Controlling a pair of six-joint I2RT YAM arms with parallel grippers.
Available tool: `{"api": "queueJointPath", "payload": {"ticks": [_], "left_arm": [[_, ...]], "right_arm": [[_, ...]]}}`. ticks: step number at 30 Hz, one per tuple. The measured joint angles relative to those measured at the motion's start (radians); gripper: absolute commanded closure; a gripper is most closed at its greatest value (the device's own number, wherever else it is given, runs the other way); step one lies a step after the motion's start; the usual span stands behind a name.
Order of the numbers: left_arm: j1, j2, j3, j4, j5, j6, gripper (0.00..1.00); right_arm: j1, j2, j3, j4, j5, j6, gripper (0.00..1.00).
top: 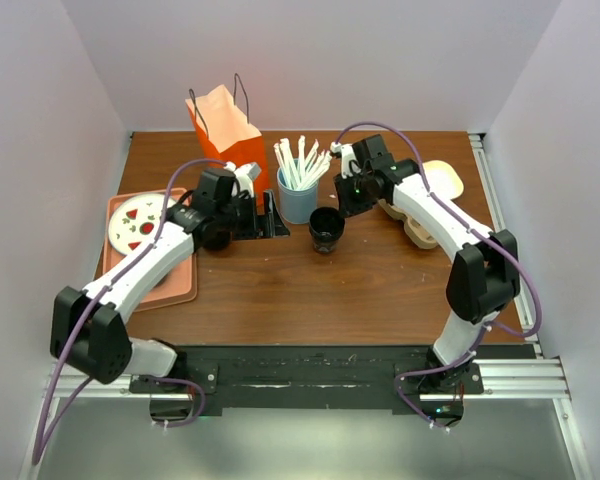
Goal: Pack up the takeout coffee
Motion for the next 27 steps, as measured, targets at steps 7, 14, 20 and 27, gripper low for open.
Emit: {"api": "queueJointPath", "payload": {"ticks": [7, 14, 20, 27], "left_arm": [[0.000, 0.074, 0.002, 0.033, 0.020, 0.000, 0.16], [0.000, 0.092, 0.008, 0.053, 0.025, 0.000, 0.16], [0.000, 0.095, 0.008, 0.055, 0.025, 0.000, 0.16], [0.000, 0.095, 0.008, 0.055, 0.025, 0.000, 0.16]], "right_arm": [[0.020, 0.068, 0.048, -0.019, 0.046, 0.010, 0.82], [0.021, 0.080, 0.058, -0.032, 0.079, 0.014, 0.87], [0.021, 0.080, 0.063, -0.035, 0.095, 0.015, 0.83], [0.021, 0.083, 0.094, -0.045, 0.095, 0.016, 0.84]]}}
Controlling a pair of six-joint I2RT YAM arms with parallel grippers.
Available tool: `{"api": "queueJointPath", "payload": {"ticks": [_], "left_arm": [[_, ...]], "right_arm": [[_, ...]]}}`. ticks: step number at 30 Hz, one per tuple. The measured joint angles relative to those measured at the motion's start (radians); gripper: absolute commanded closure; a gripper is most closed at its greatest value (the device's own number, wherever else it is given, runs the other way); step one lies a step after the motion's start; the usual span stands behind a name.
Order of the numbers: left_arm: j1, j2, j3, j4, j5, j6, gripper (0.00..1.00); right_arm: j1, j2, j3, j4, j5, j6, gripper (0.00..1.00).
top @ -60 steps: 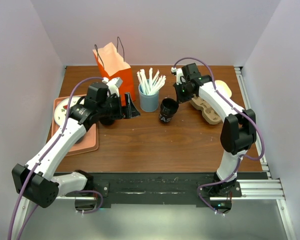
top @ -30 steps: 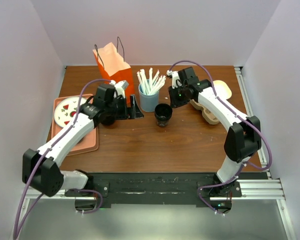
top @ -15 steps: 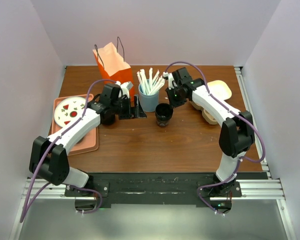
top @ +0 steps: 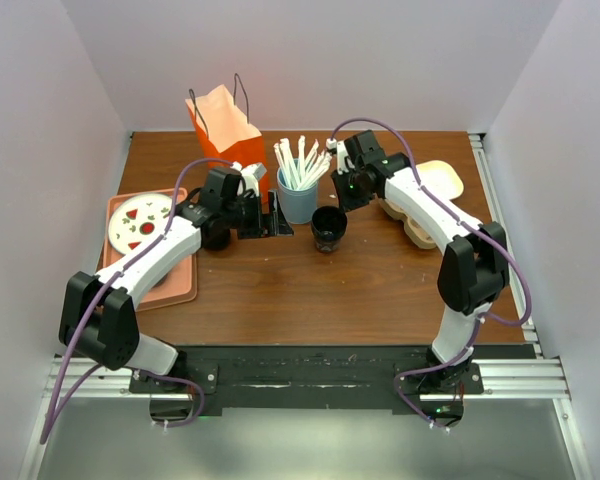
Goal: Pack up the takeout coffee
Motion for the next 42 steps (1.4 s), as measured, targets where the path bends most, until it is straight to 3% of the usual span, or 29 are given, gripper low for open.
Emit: {"api": "queueJointPath", "payload": {"ticks": [11, 21, 29, 33, 37, 38, 39, 40, 41, 42], "left_arm": [[0.000, 0.000, 0.000, 0.001, 0.003, 0.000, 0.16], [0.000, 0.000, 0.000, 0.001, 0.003, 0.000, 0.16], [0.000, 0.000, 0.000, 0.001, 0.002, 0.000, 0.16], [0.000, 0.004, 0.000, 0.001, 0.000, 0.000, 0.16], [0.000, 0.006, 0.000, 0.001, -0.001, 0.001, 0.16], [0.000, 0.006, 0.000, 0.001, -0.001, 0.001, 0.16], [0.000, 0.006, 0.000, 0.001, -0.001, 0.000, 0.16], [-0.001, 0.006, 0.000, 0.001, -0.001, 0.001, 0.17], [-0.001, 0.006, 0.000, 0.001, -0.001, 0.000, 0.16], [-0.001, 0.006, 0.000, 0.001, -0.001, 0.001, 0.16]], "right_arm": [[0.000, 0.026, 0.017, -0.015, 0.001, 0.000, 0.82], [0.000, 0.026, 0.017, -0.019, 0.000, -0.004, 0.99], [0.000, 0.026, 0.026, -0.033, 0.000, 0.001, 0.93], [0.000, 0.024, 0.037, -0.041, -0.001, 0.009, 1.00], [0.000, 0.021, 0.037, -0.041, -0.003, 0.016, 1.00], [0.000, 0.020, 0.037, -0.041, -0.004, 0.016, 0.99], [0.000, 0.020, 0.037, -0.041, -0.004, 0.017, 0.88], [0.000, 0.019, 0.037, -0.041, -0.004, 0.019, 0.86], [0.000, 0.019, 0.037, -0.041, -0.003, 0.025, 0.86], [0.000, 0.018, 0.037, -0.041, -0.004, 0.028, 0.93]]}}
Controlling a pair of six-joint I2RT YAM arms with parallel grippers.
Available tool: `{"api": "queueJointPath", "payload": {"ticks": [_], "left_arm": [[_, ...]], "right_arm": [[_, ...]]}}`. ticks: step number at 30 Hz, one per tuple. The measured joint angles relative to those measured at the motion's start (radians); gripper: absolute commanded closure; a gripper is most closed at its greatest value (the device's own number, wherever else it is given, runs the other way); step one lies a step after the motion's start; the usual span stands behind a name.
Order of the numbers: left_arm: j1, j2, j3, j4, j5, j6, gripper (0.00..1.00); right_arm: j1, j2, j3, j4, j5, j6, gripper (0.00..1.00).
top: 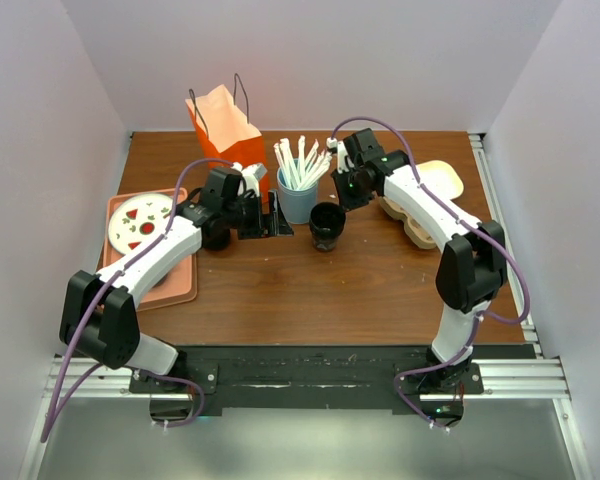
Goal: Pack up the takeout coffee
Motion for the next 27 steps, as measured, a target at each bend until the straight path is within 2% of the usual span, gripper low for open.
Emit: {"api": "queueJointPath", "payload": {"ticks": [2, 27], "left_arm": [[0.000, 0.000, 0.000, 0.000, 0.000, 0.000, 0.16], [-0.005, 0.000, 0.000, 0.000, -0.002, 0.000, 0.17]], "right_arm": [[0.000, -0.001, 0.000, -0.001, -0.001, 0.003, 1.00], [0.001, -0.046, 0.000, 0.004, -0.027, 0.018, 1.00]]}}
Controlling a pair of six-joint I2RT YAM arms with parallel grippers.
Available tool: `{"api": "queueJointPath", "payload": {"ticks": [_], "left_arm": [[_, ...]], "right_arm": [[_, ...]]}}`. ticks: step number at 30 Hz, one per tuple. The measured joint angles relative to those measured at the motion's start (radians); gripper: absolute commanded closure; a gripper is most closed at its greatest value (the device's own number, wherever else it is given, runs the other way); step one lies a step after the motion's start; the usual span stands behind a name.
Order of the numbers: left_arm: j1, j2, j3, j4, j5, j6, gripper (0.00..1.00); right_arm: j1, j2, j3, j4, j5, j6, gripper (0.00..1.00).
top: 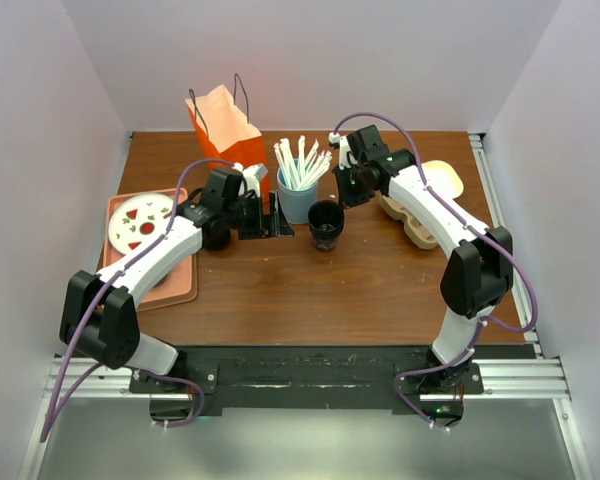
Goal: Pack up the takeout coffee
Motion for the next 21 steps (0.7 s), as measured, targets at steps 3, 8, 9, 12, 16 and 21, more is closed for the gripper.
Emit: {"api": "queueJointPath", "payload": {"ticks": [3, 8, 9, 12, 16, 21], "left_arm": [[0.000, 0.001, 0.005, -0.008, -0.008, 0.001, 0.17], [0.000, 0.010, 0.065, -0.050, -0.034, 0.003, 0.17], [0.000, 0.010, 0.082, -0.059, -0.044, 0.003, 0.17], [0.000, 0.008, 0.127, -0.083, -0.078, 0.003, 0.17], [0.000, -0.016, 0.150, -0.106, -0.130, 0.000, 0.16], [0.000, -0.050, 0.163, -0.150, -0.187, -0.001, 0.16]], "right_arm": [[0.000, 0.000, 0.004, -0.003, 0.000, 0.007, 1.00], [0.000, 0.000, 0.044, -0.016, 0.000, 0.026, 1.00], [0.000, 0.000, 0.057, -0.020, 0.000, 0.032, 1.00], [0.000, 0.000, 0.094, -0.027, 0.000, 0.049, 1.00], [0.000, 0.000, 0.141, -0.051, 0.001, 0.068, 1.00], [0.000, -0.001, 0.181, -0.089, 0.005, 0.085, 1.00]]}}
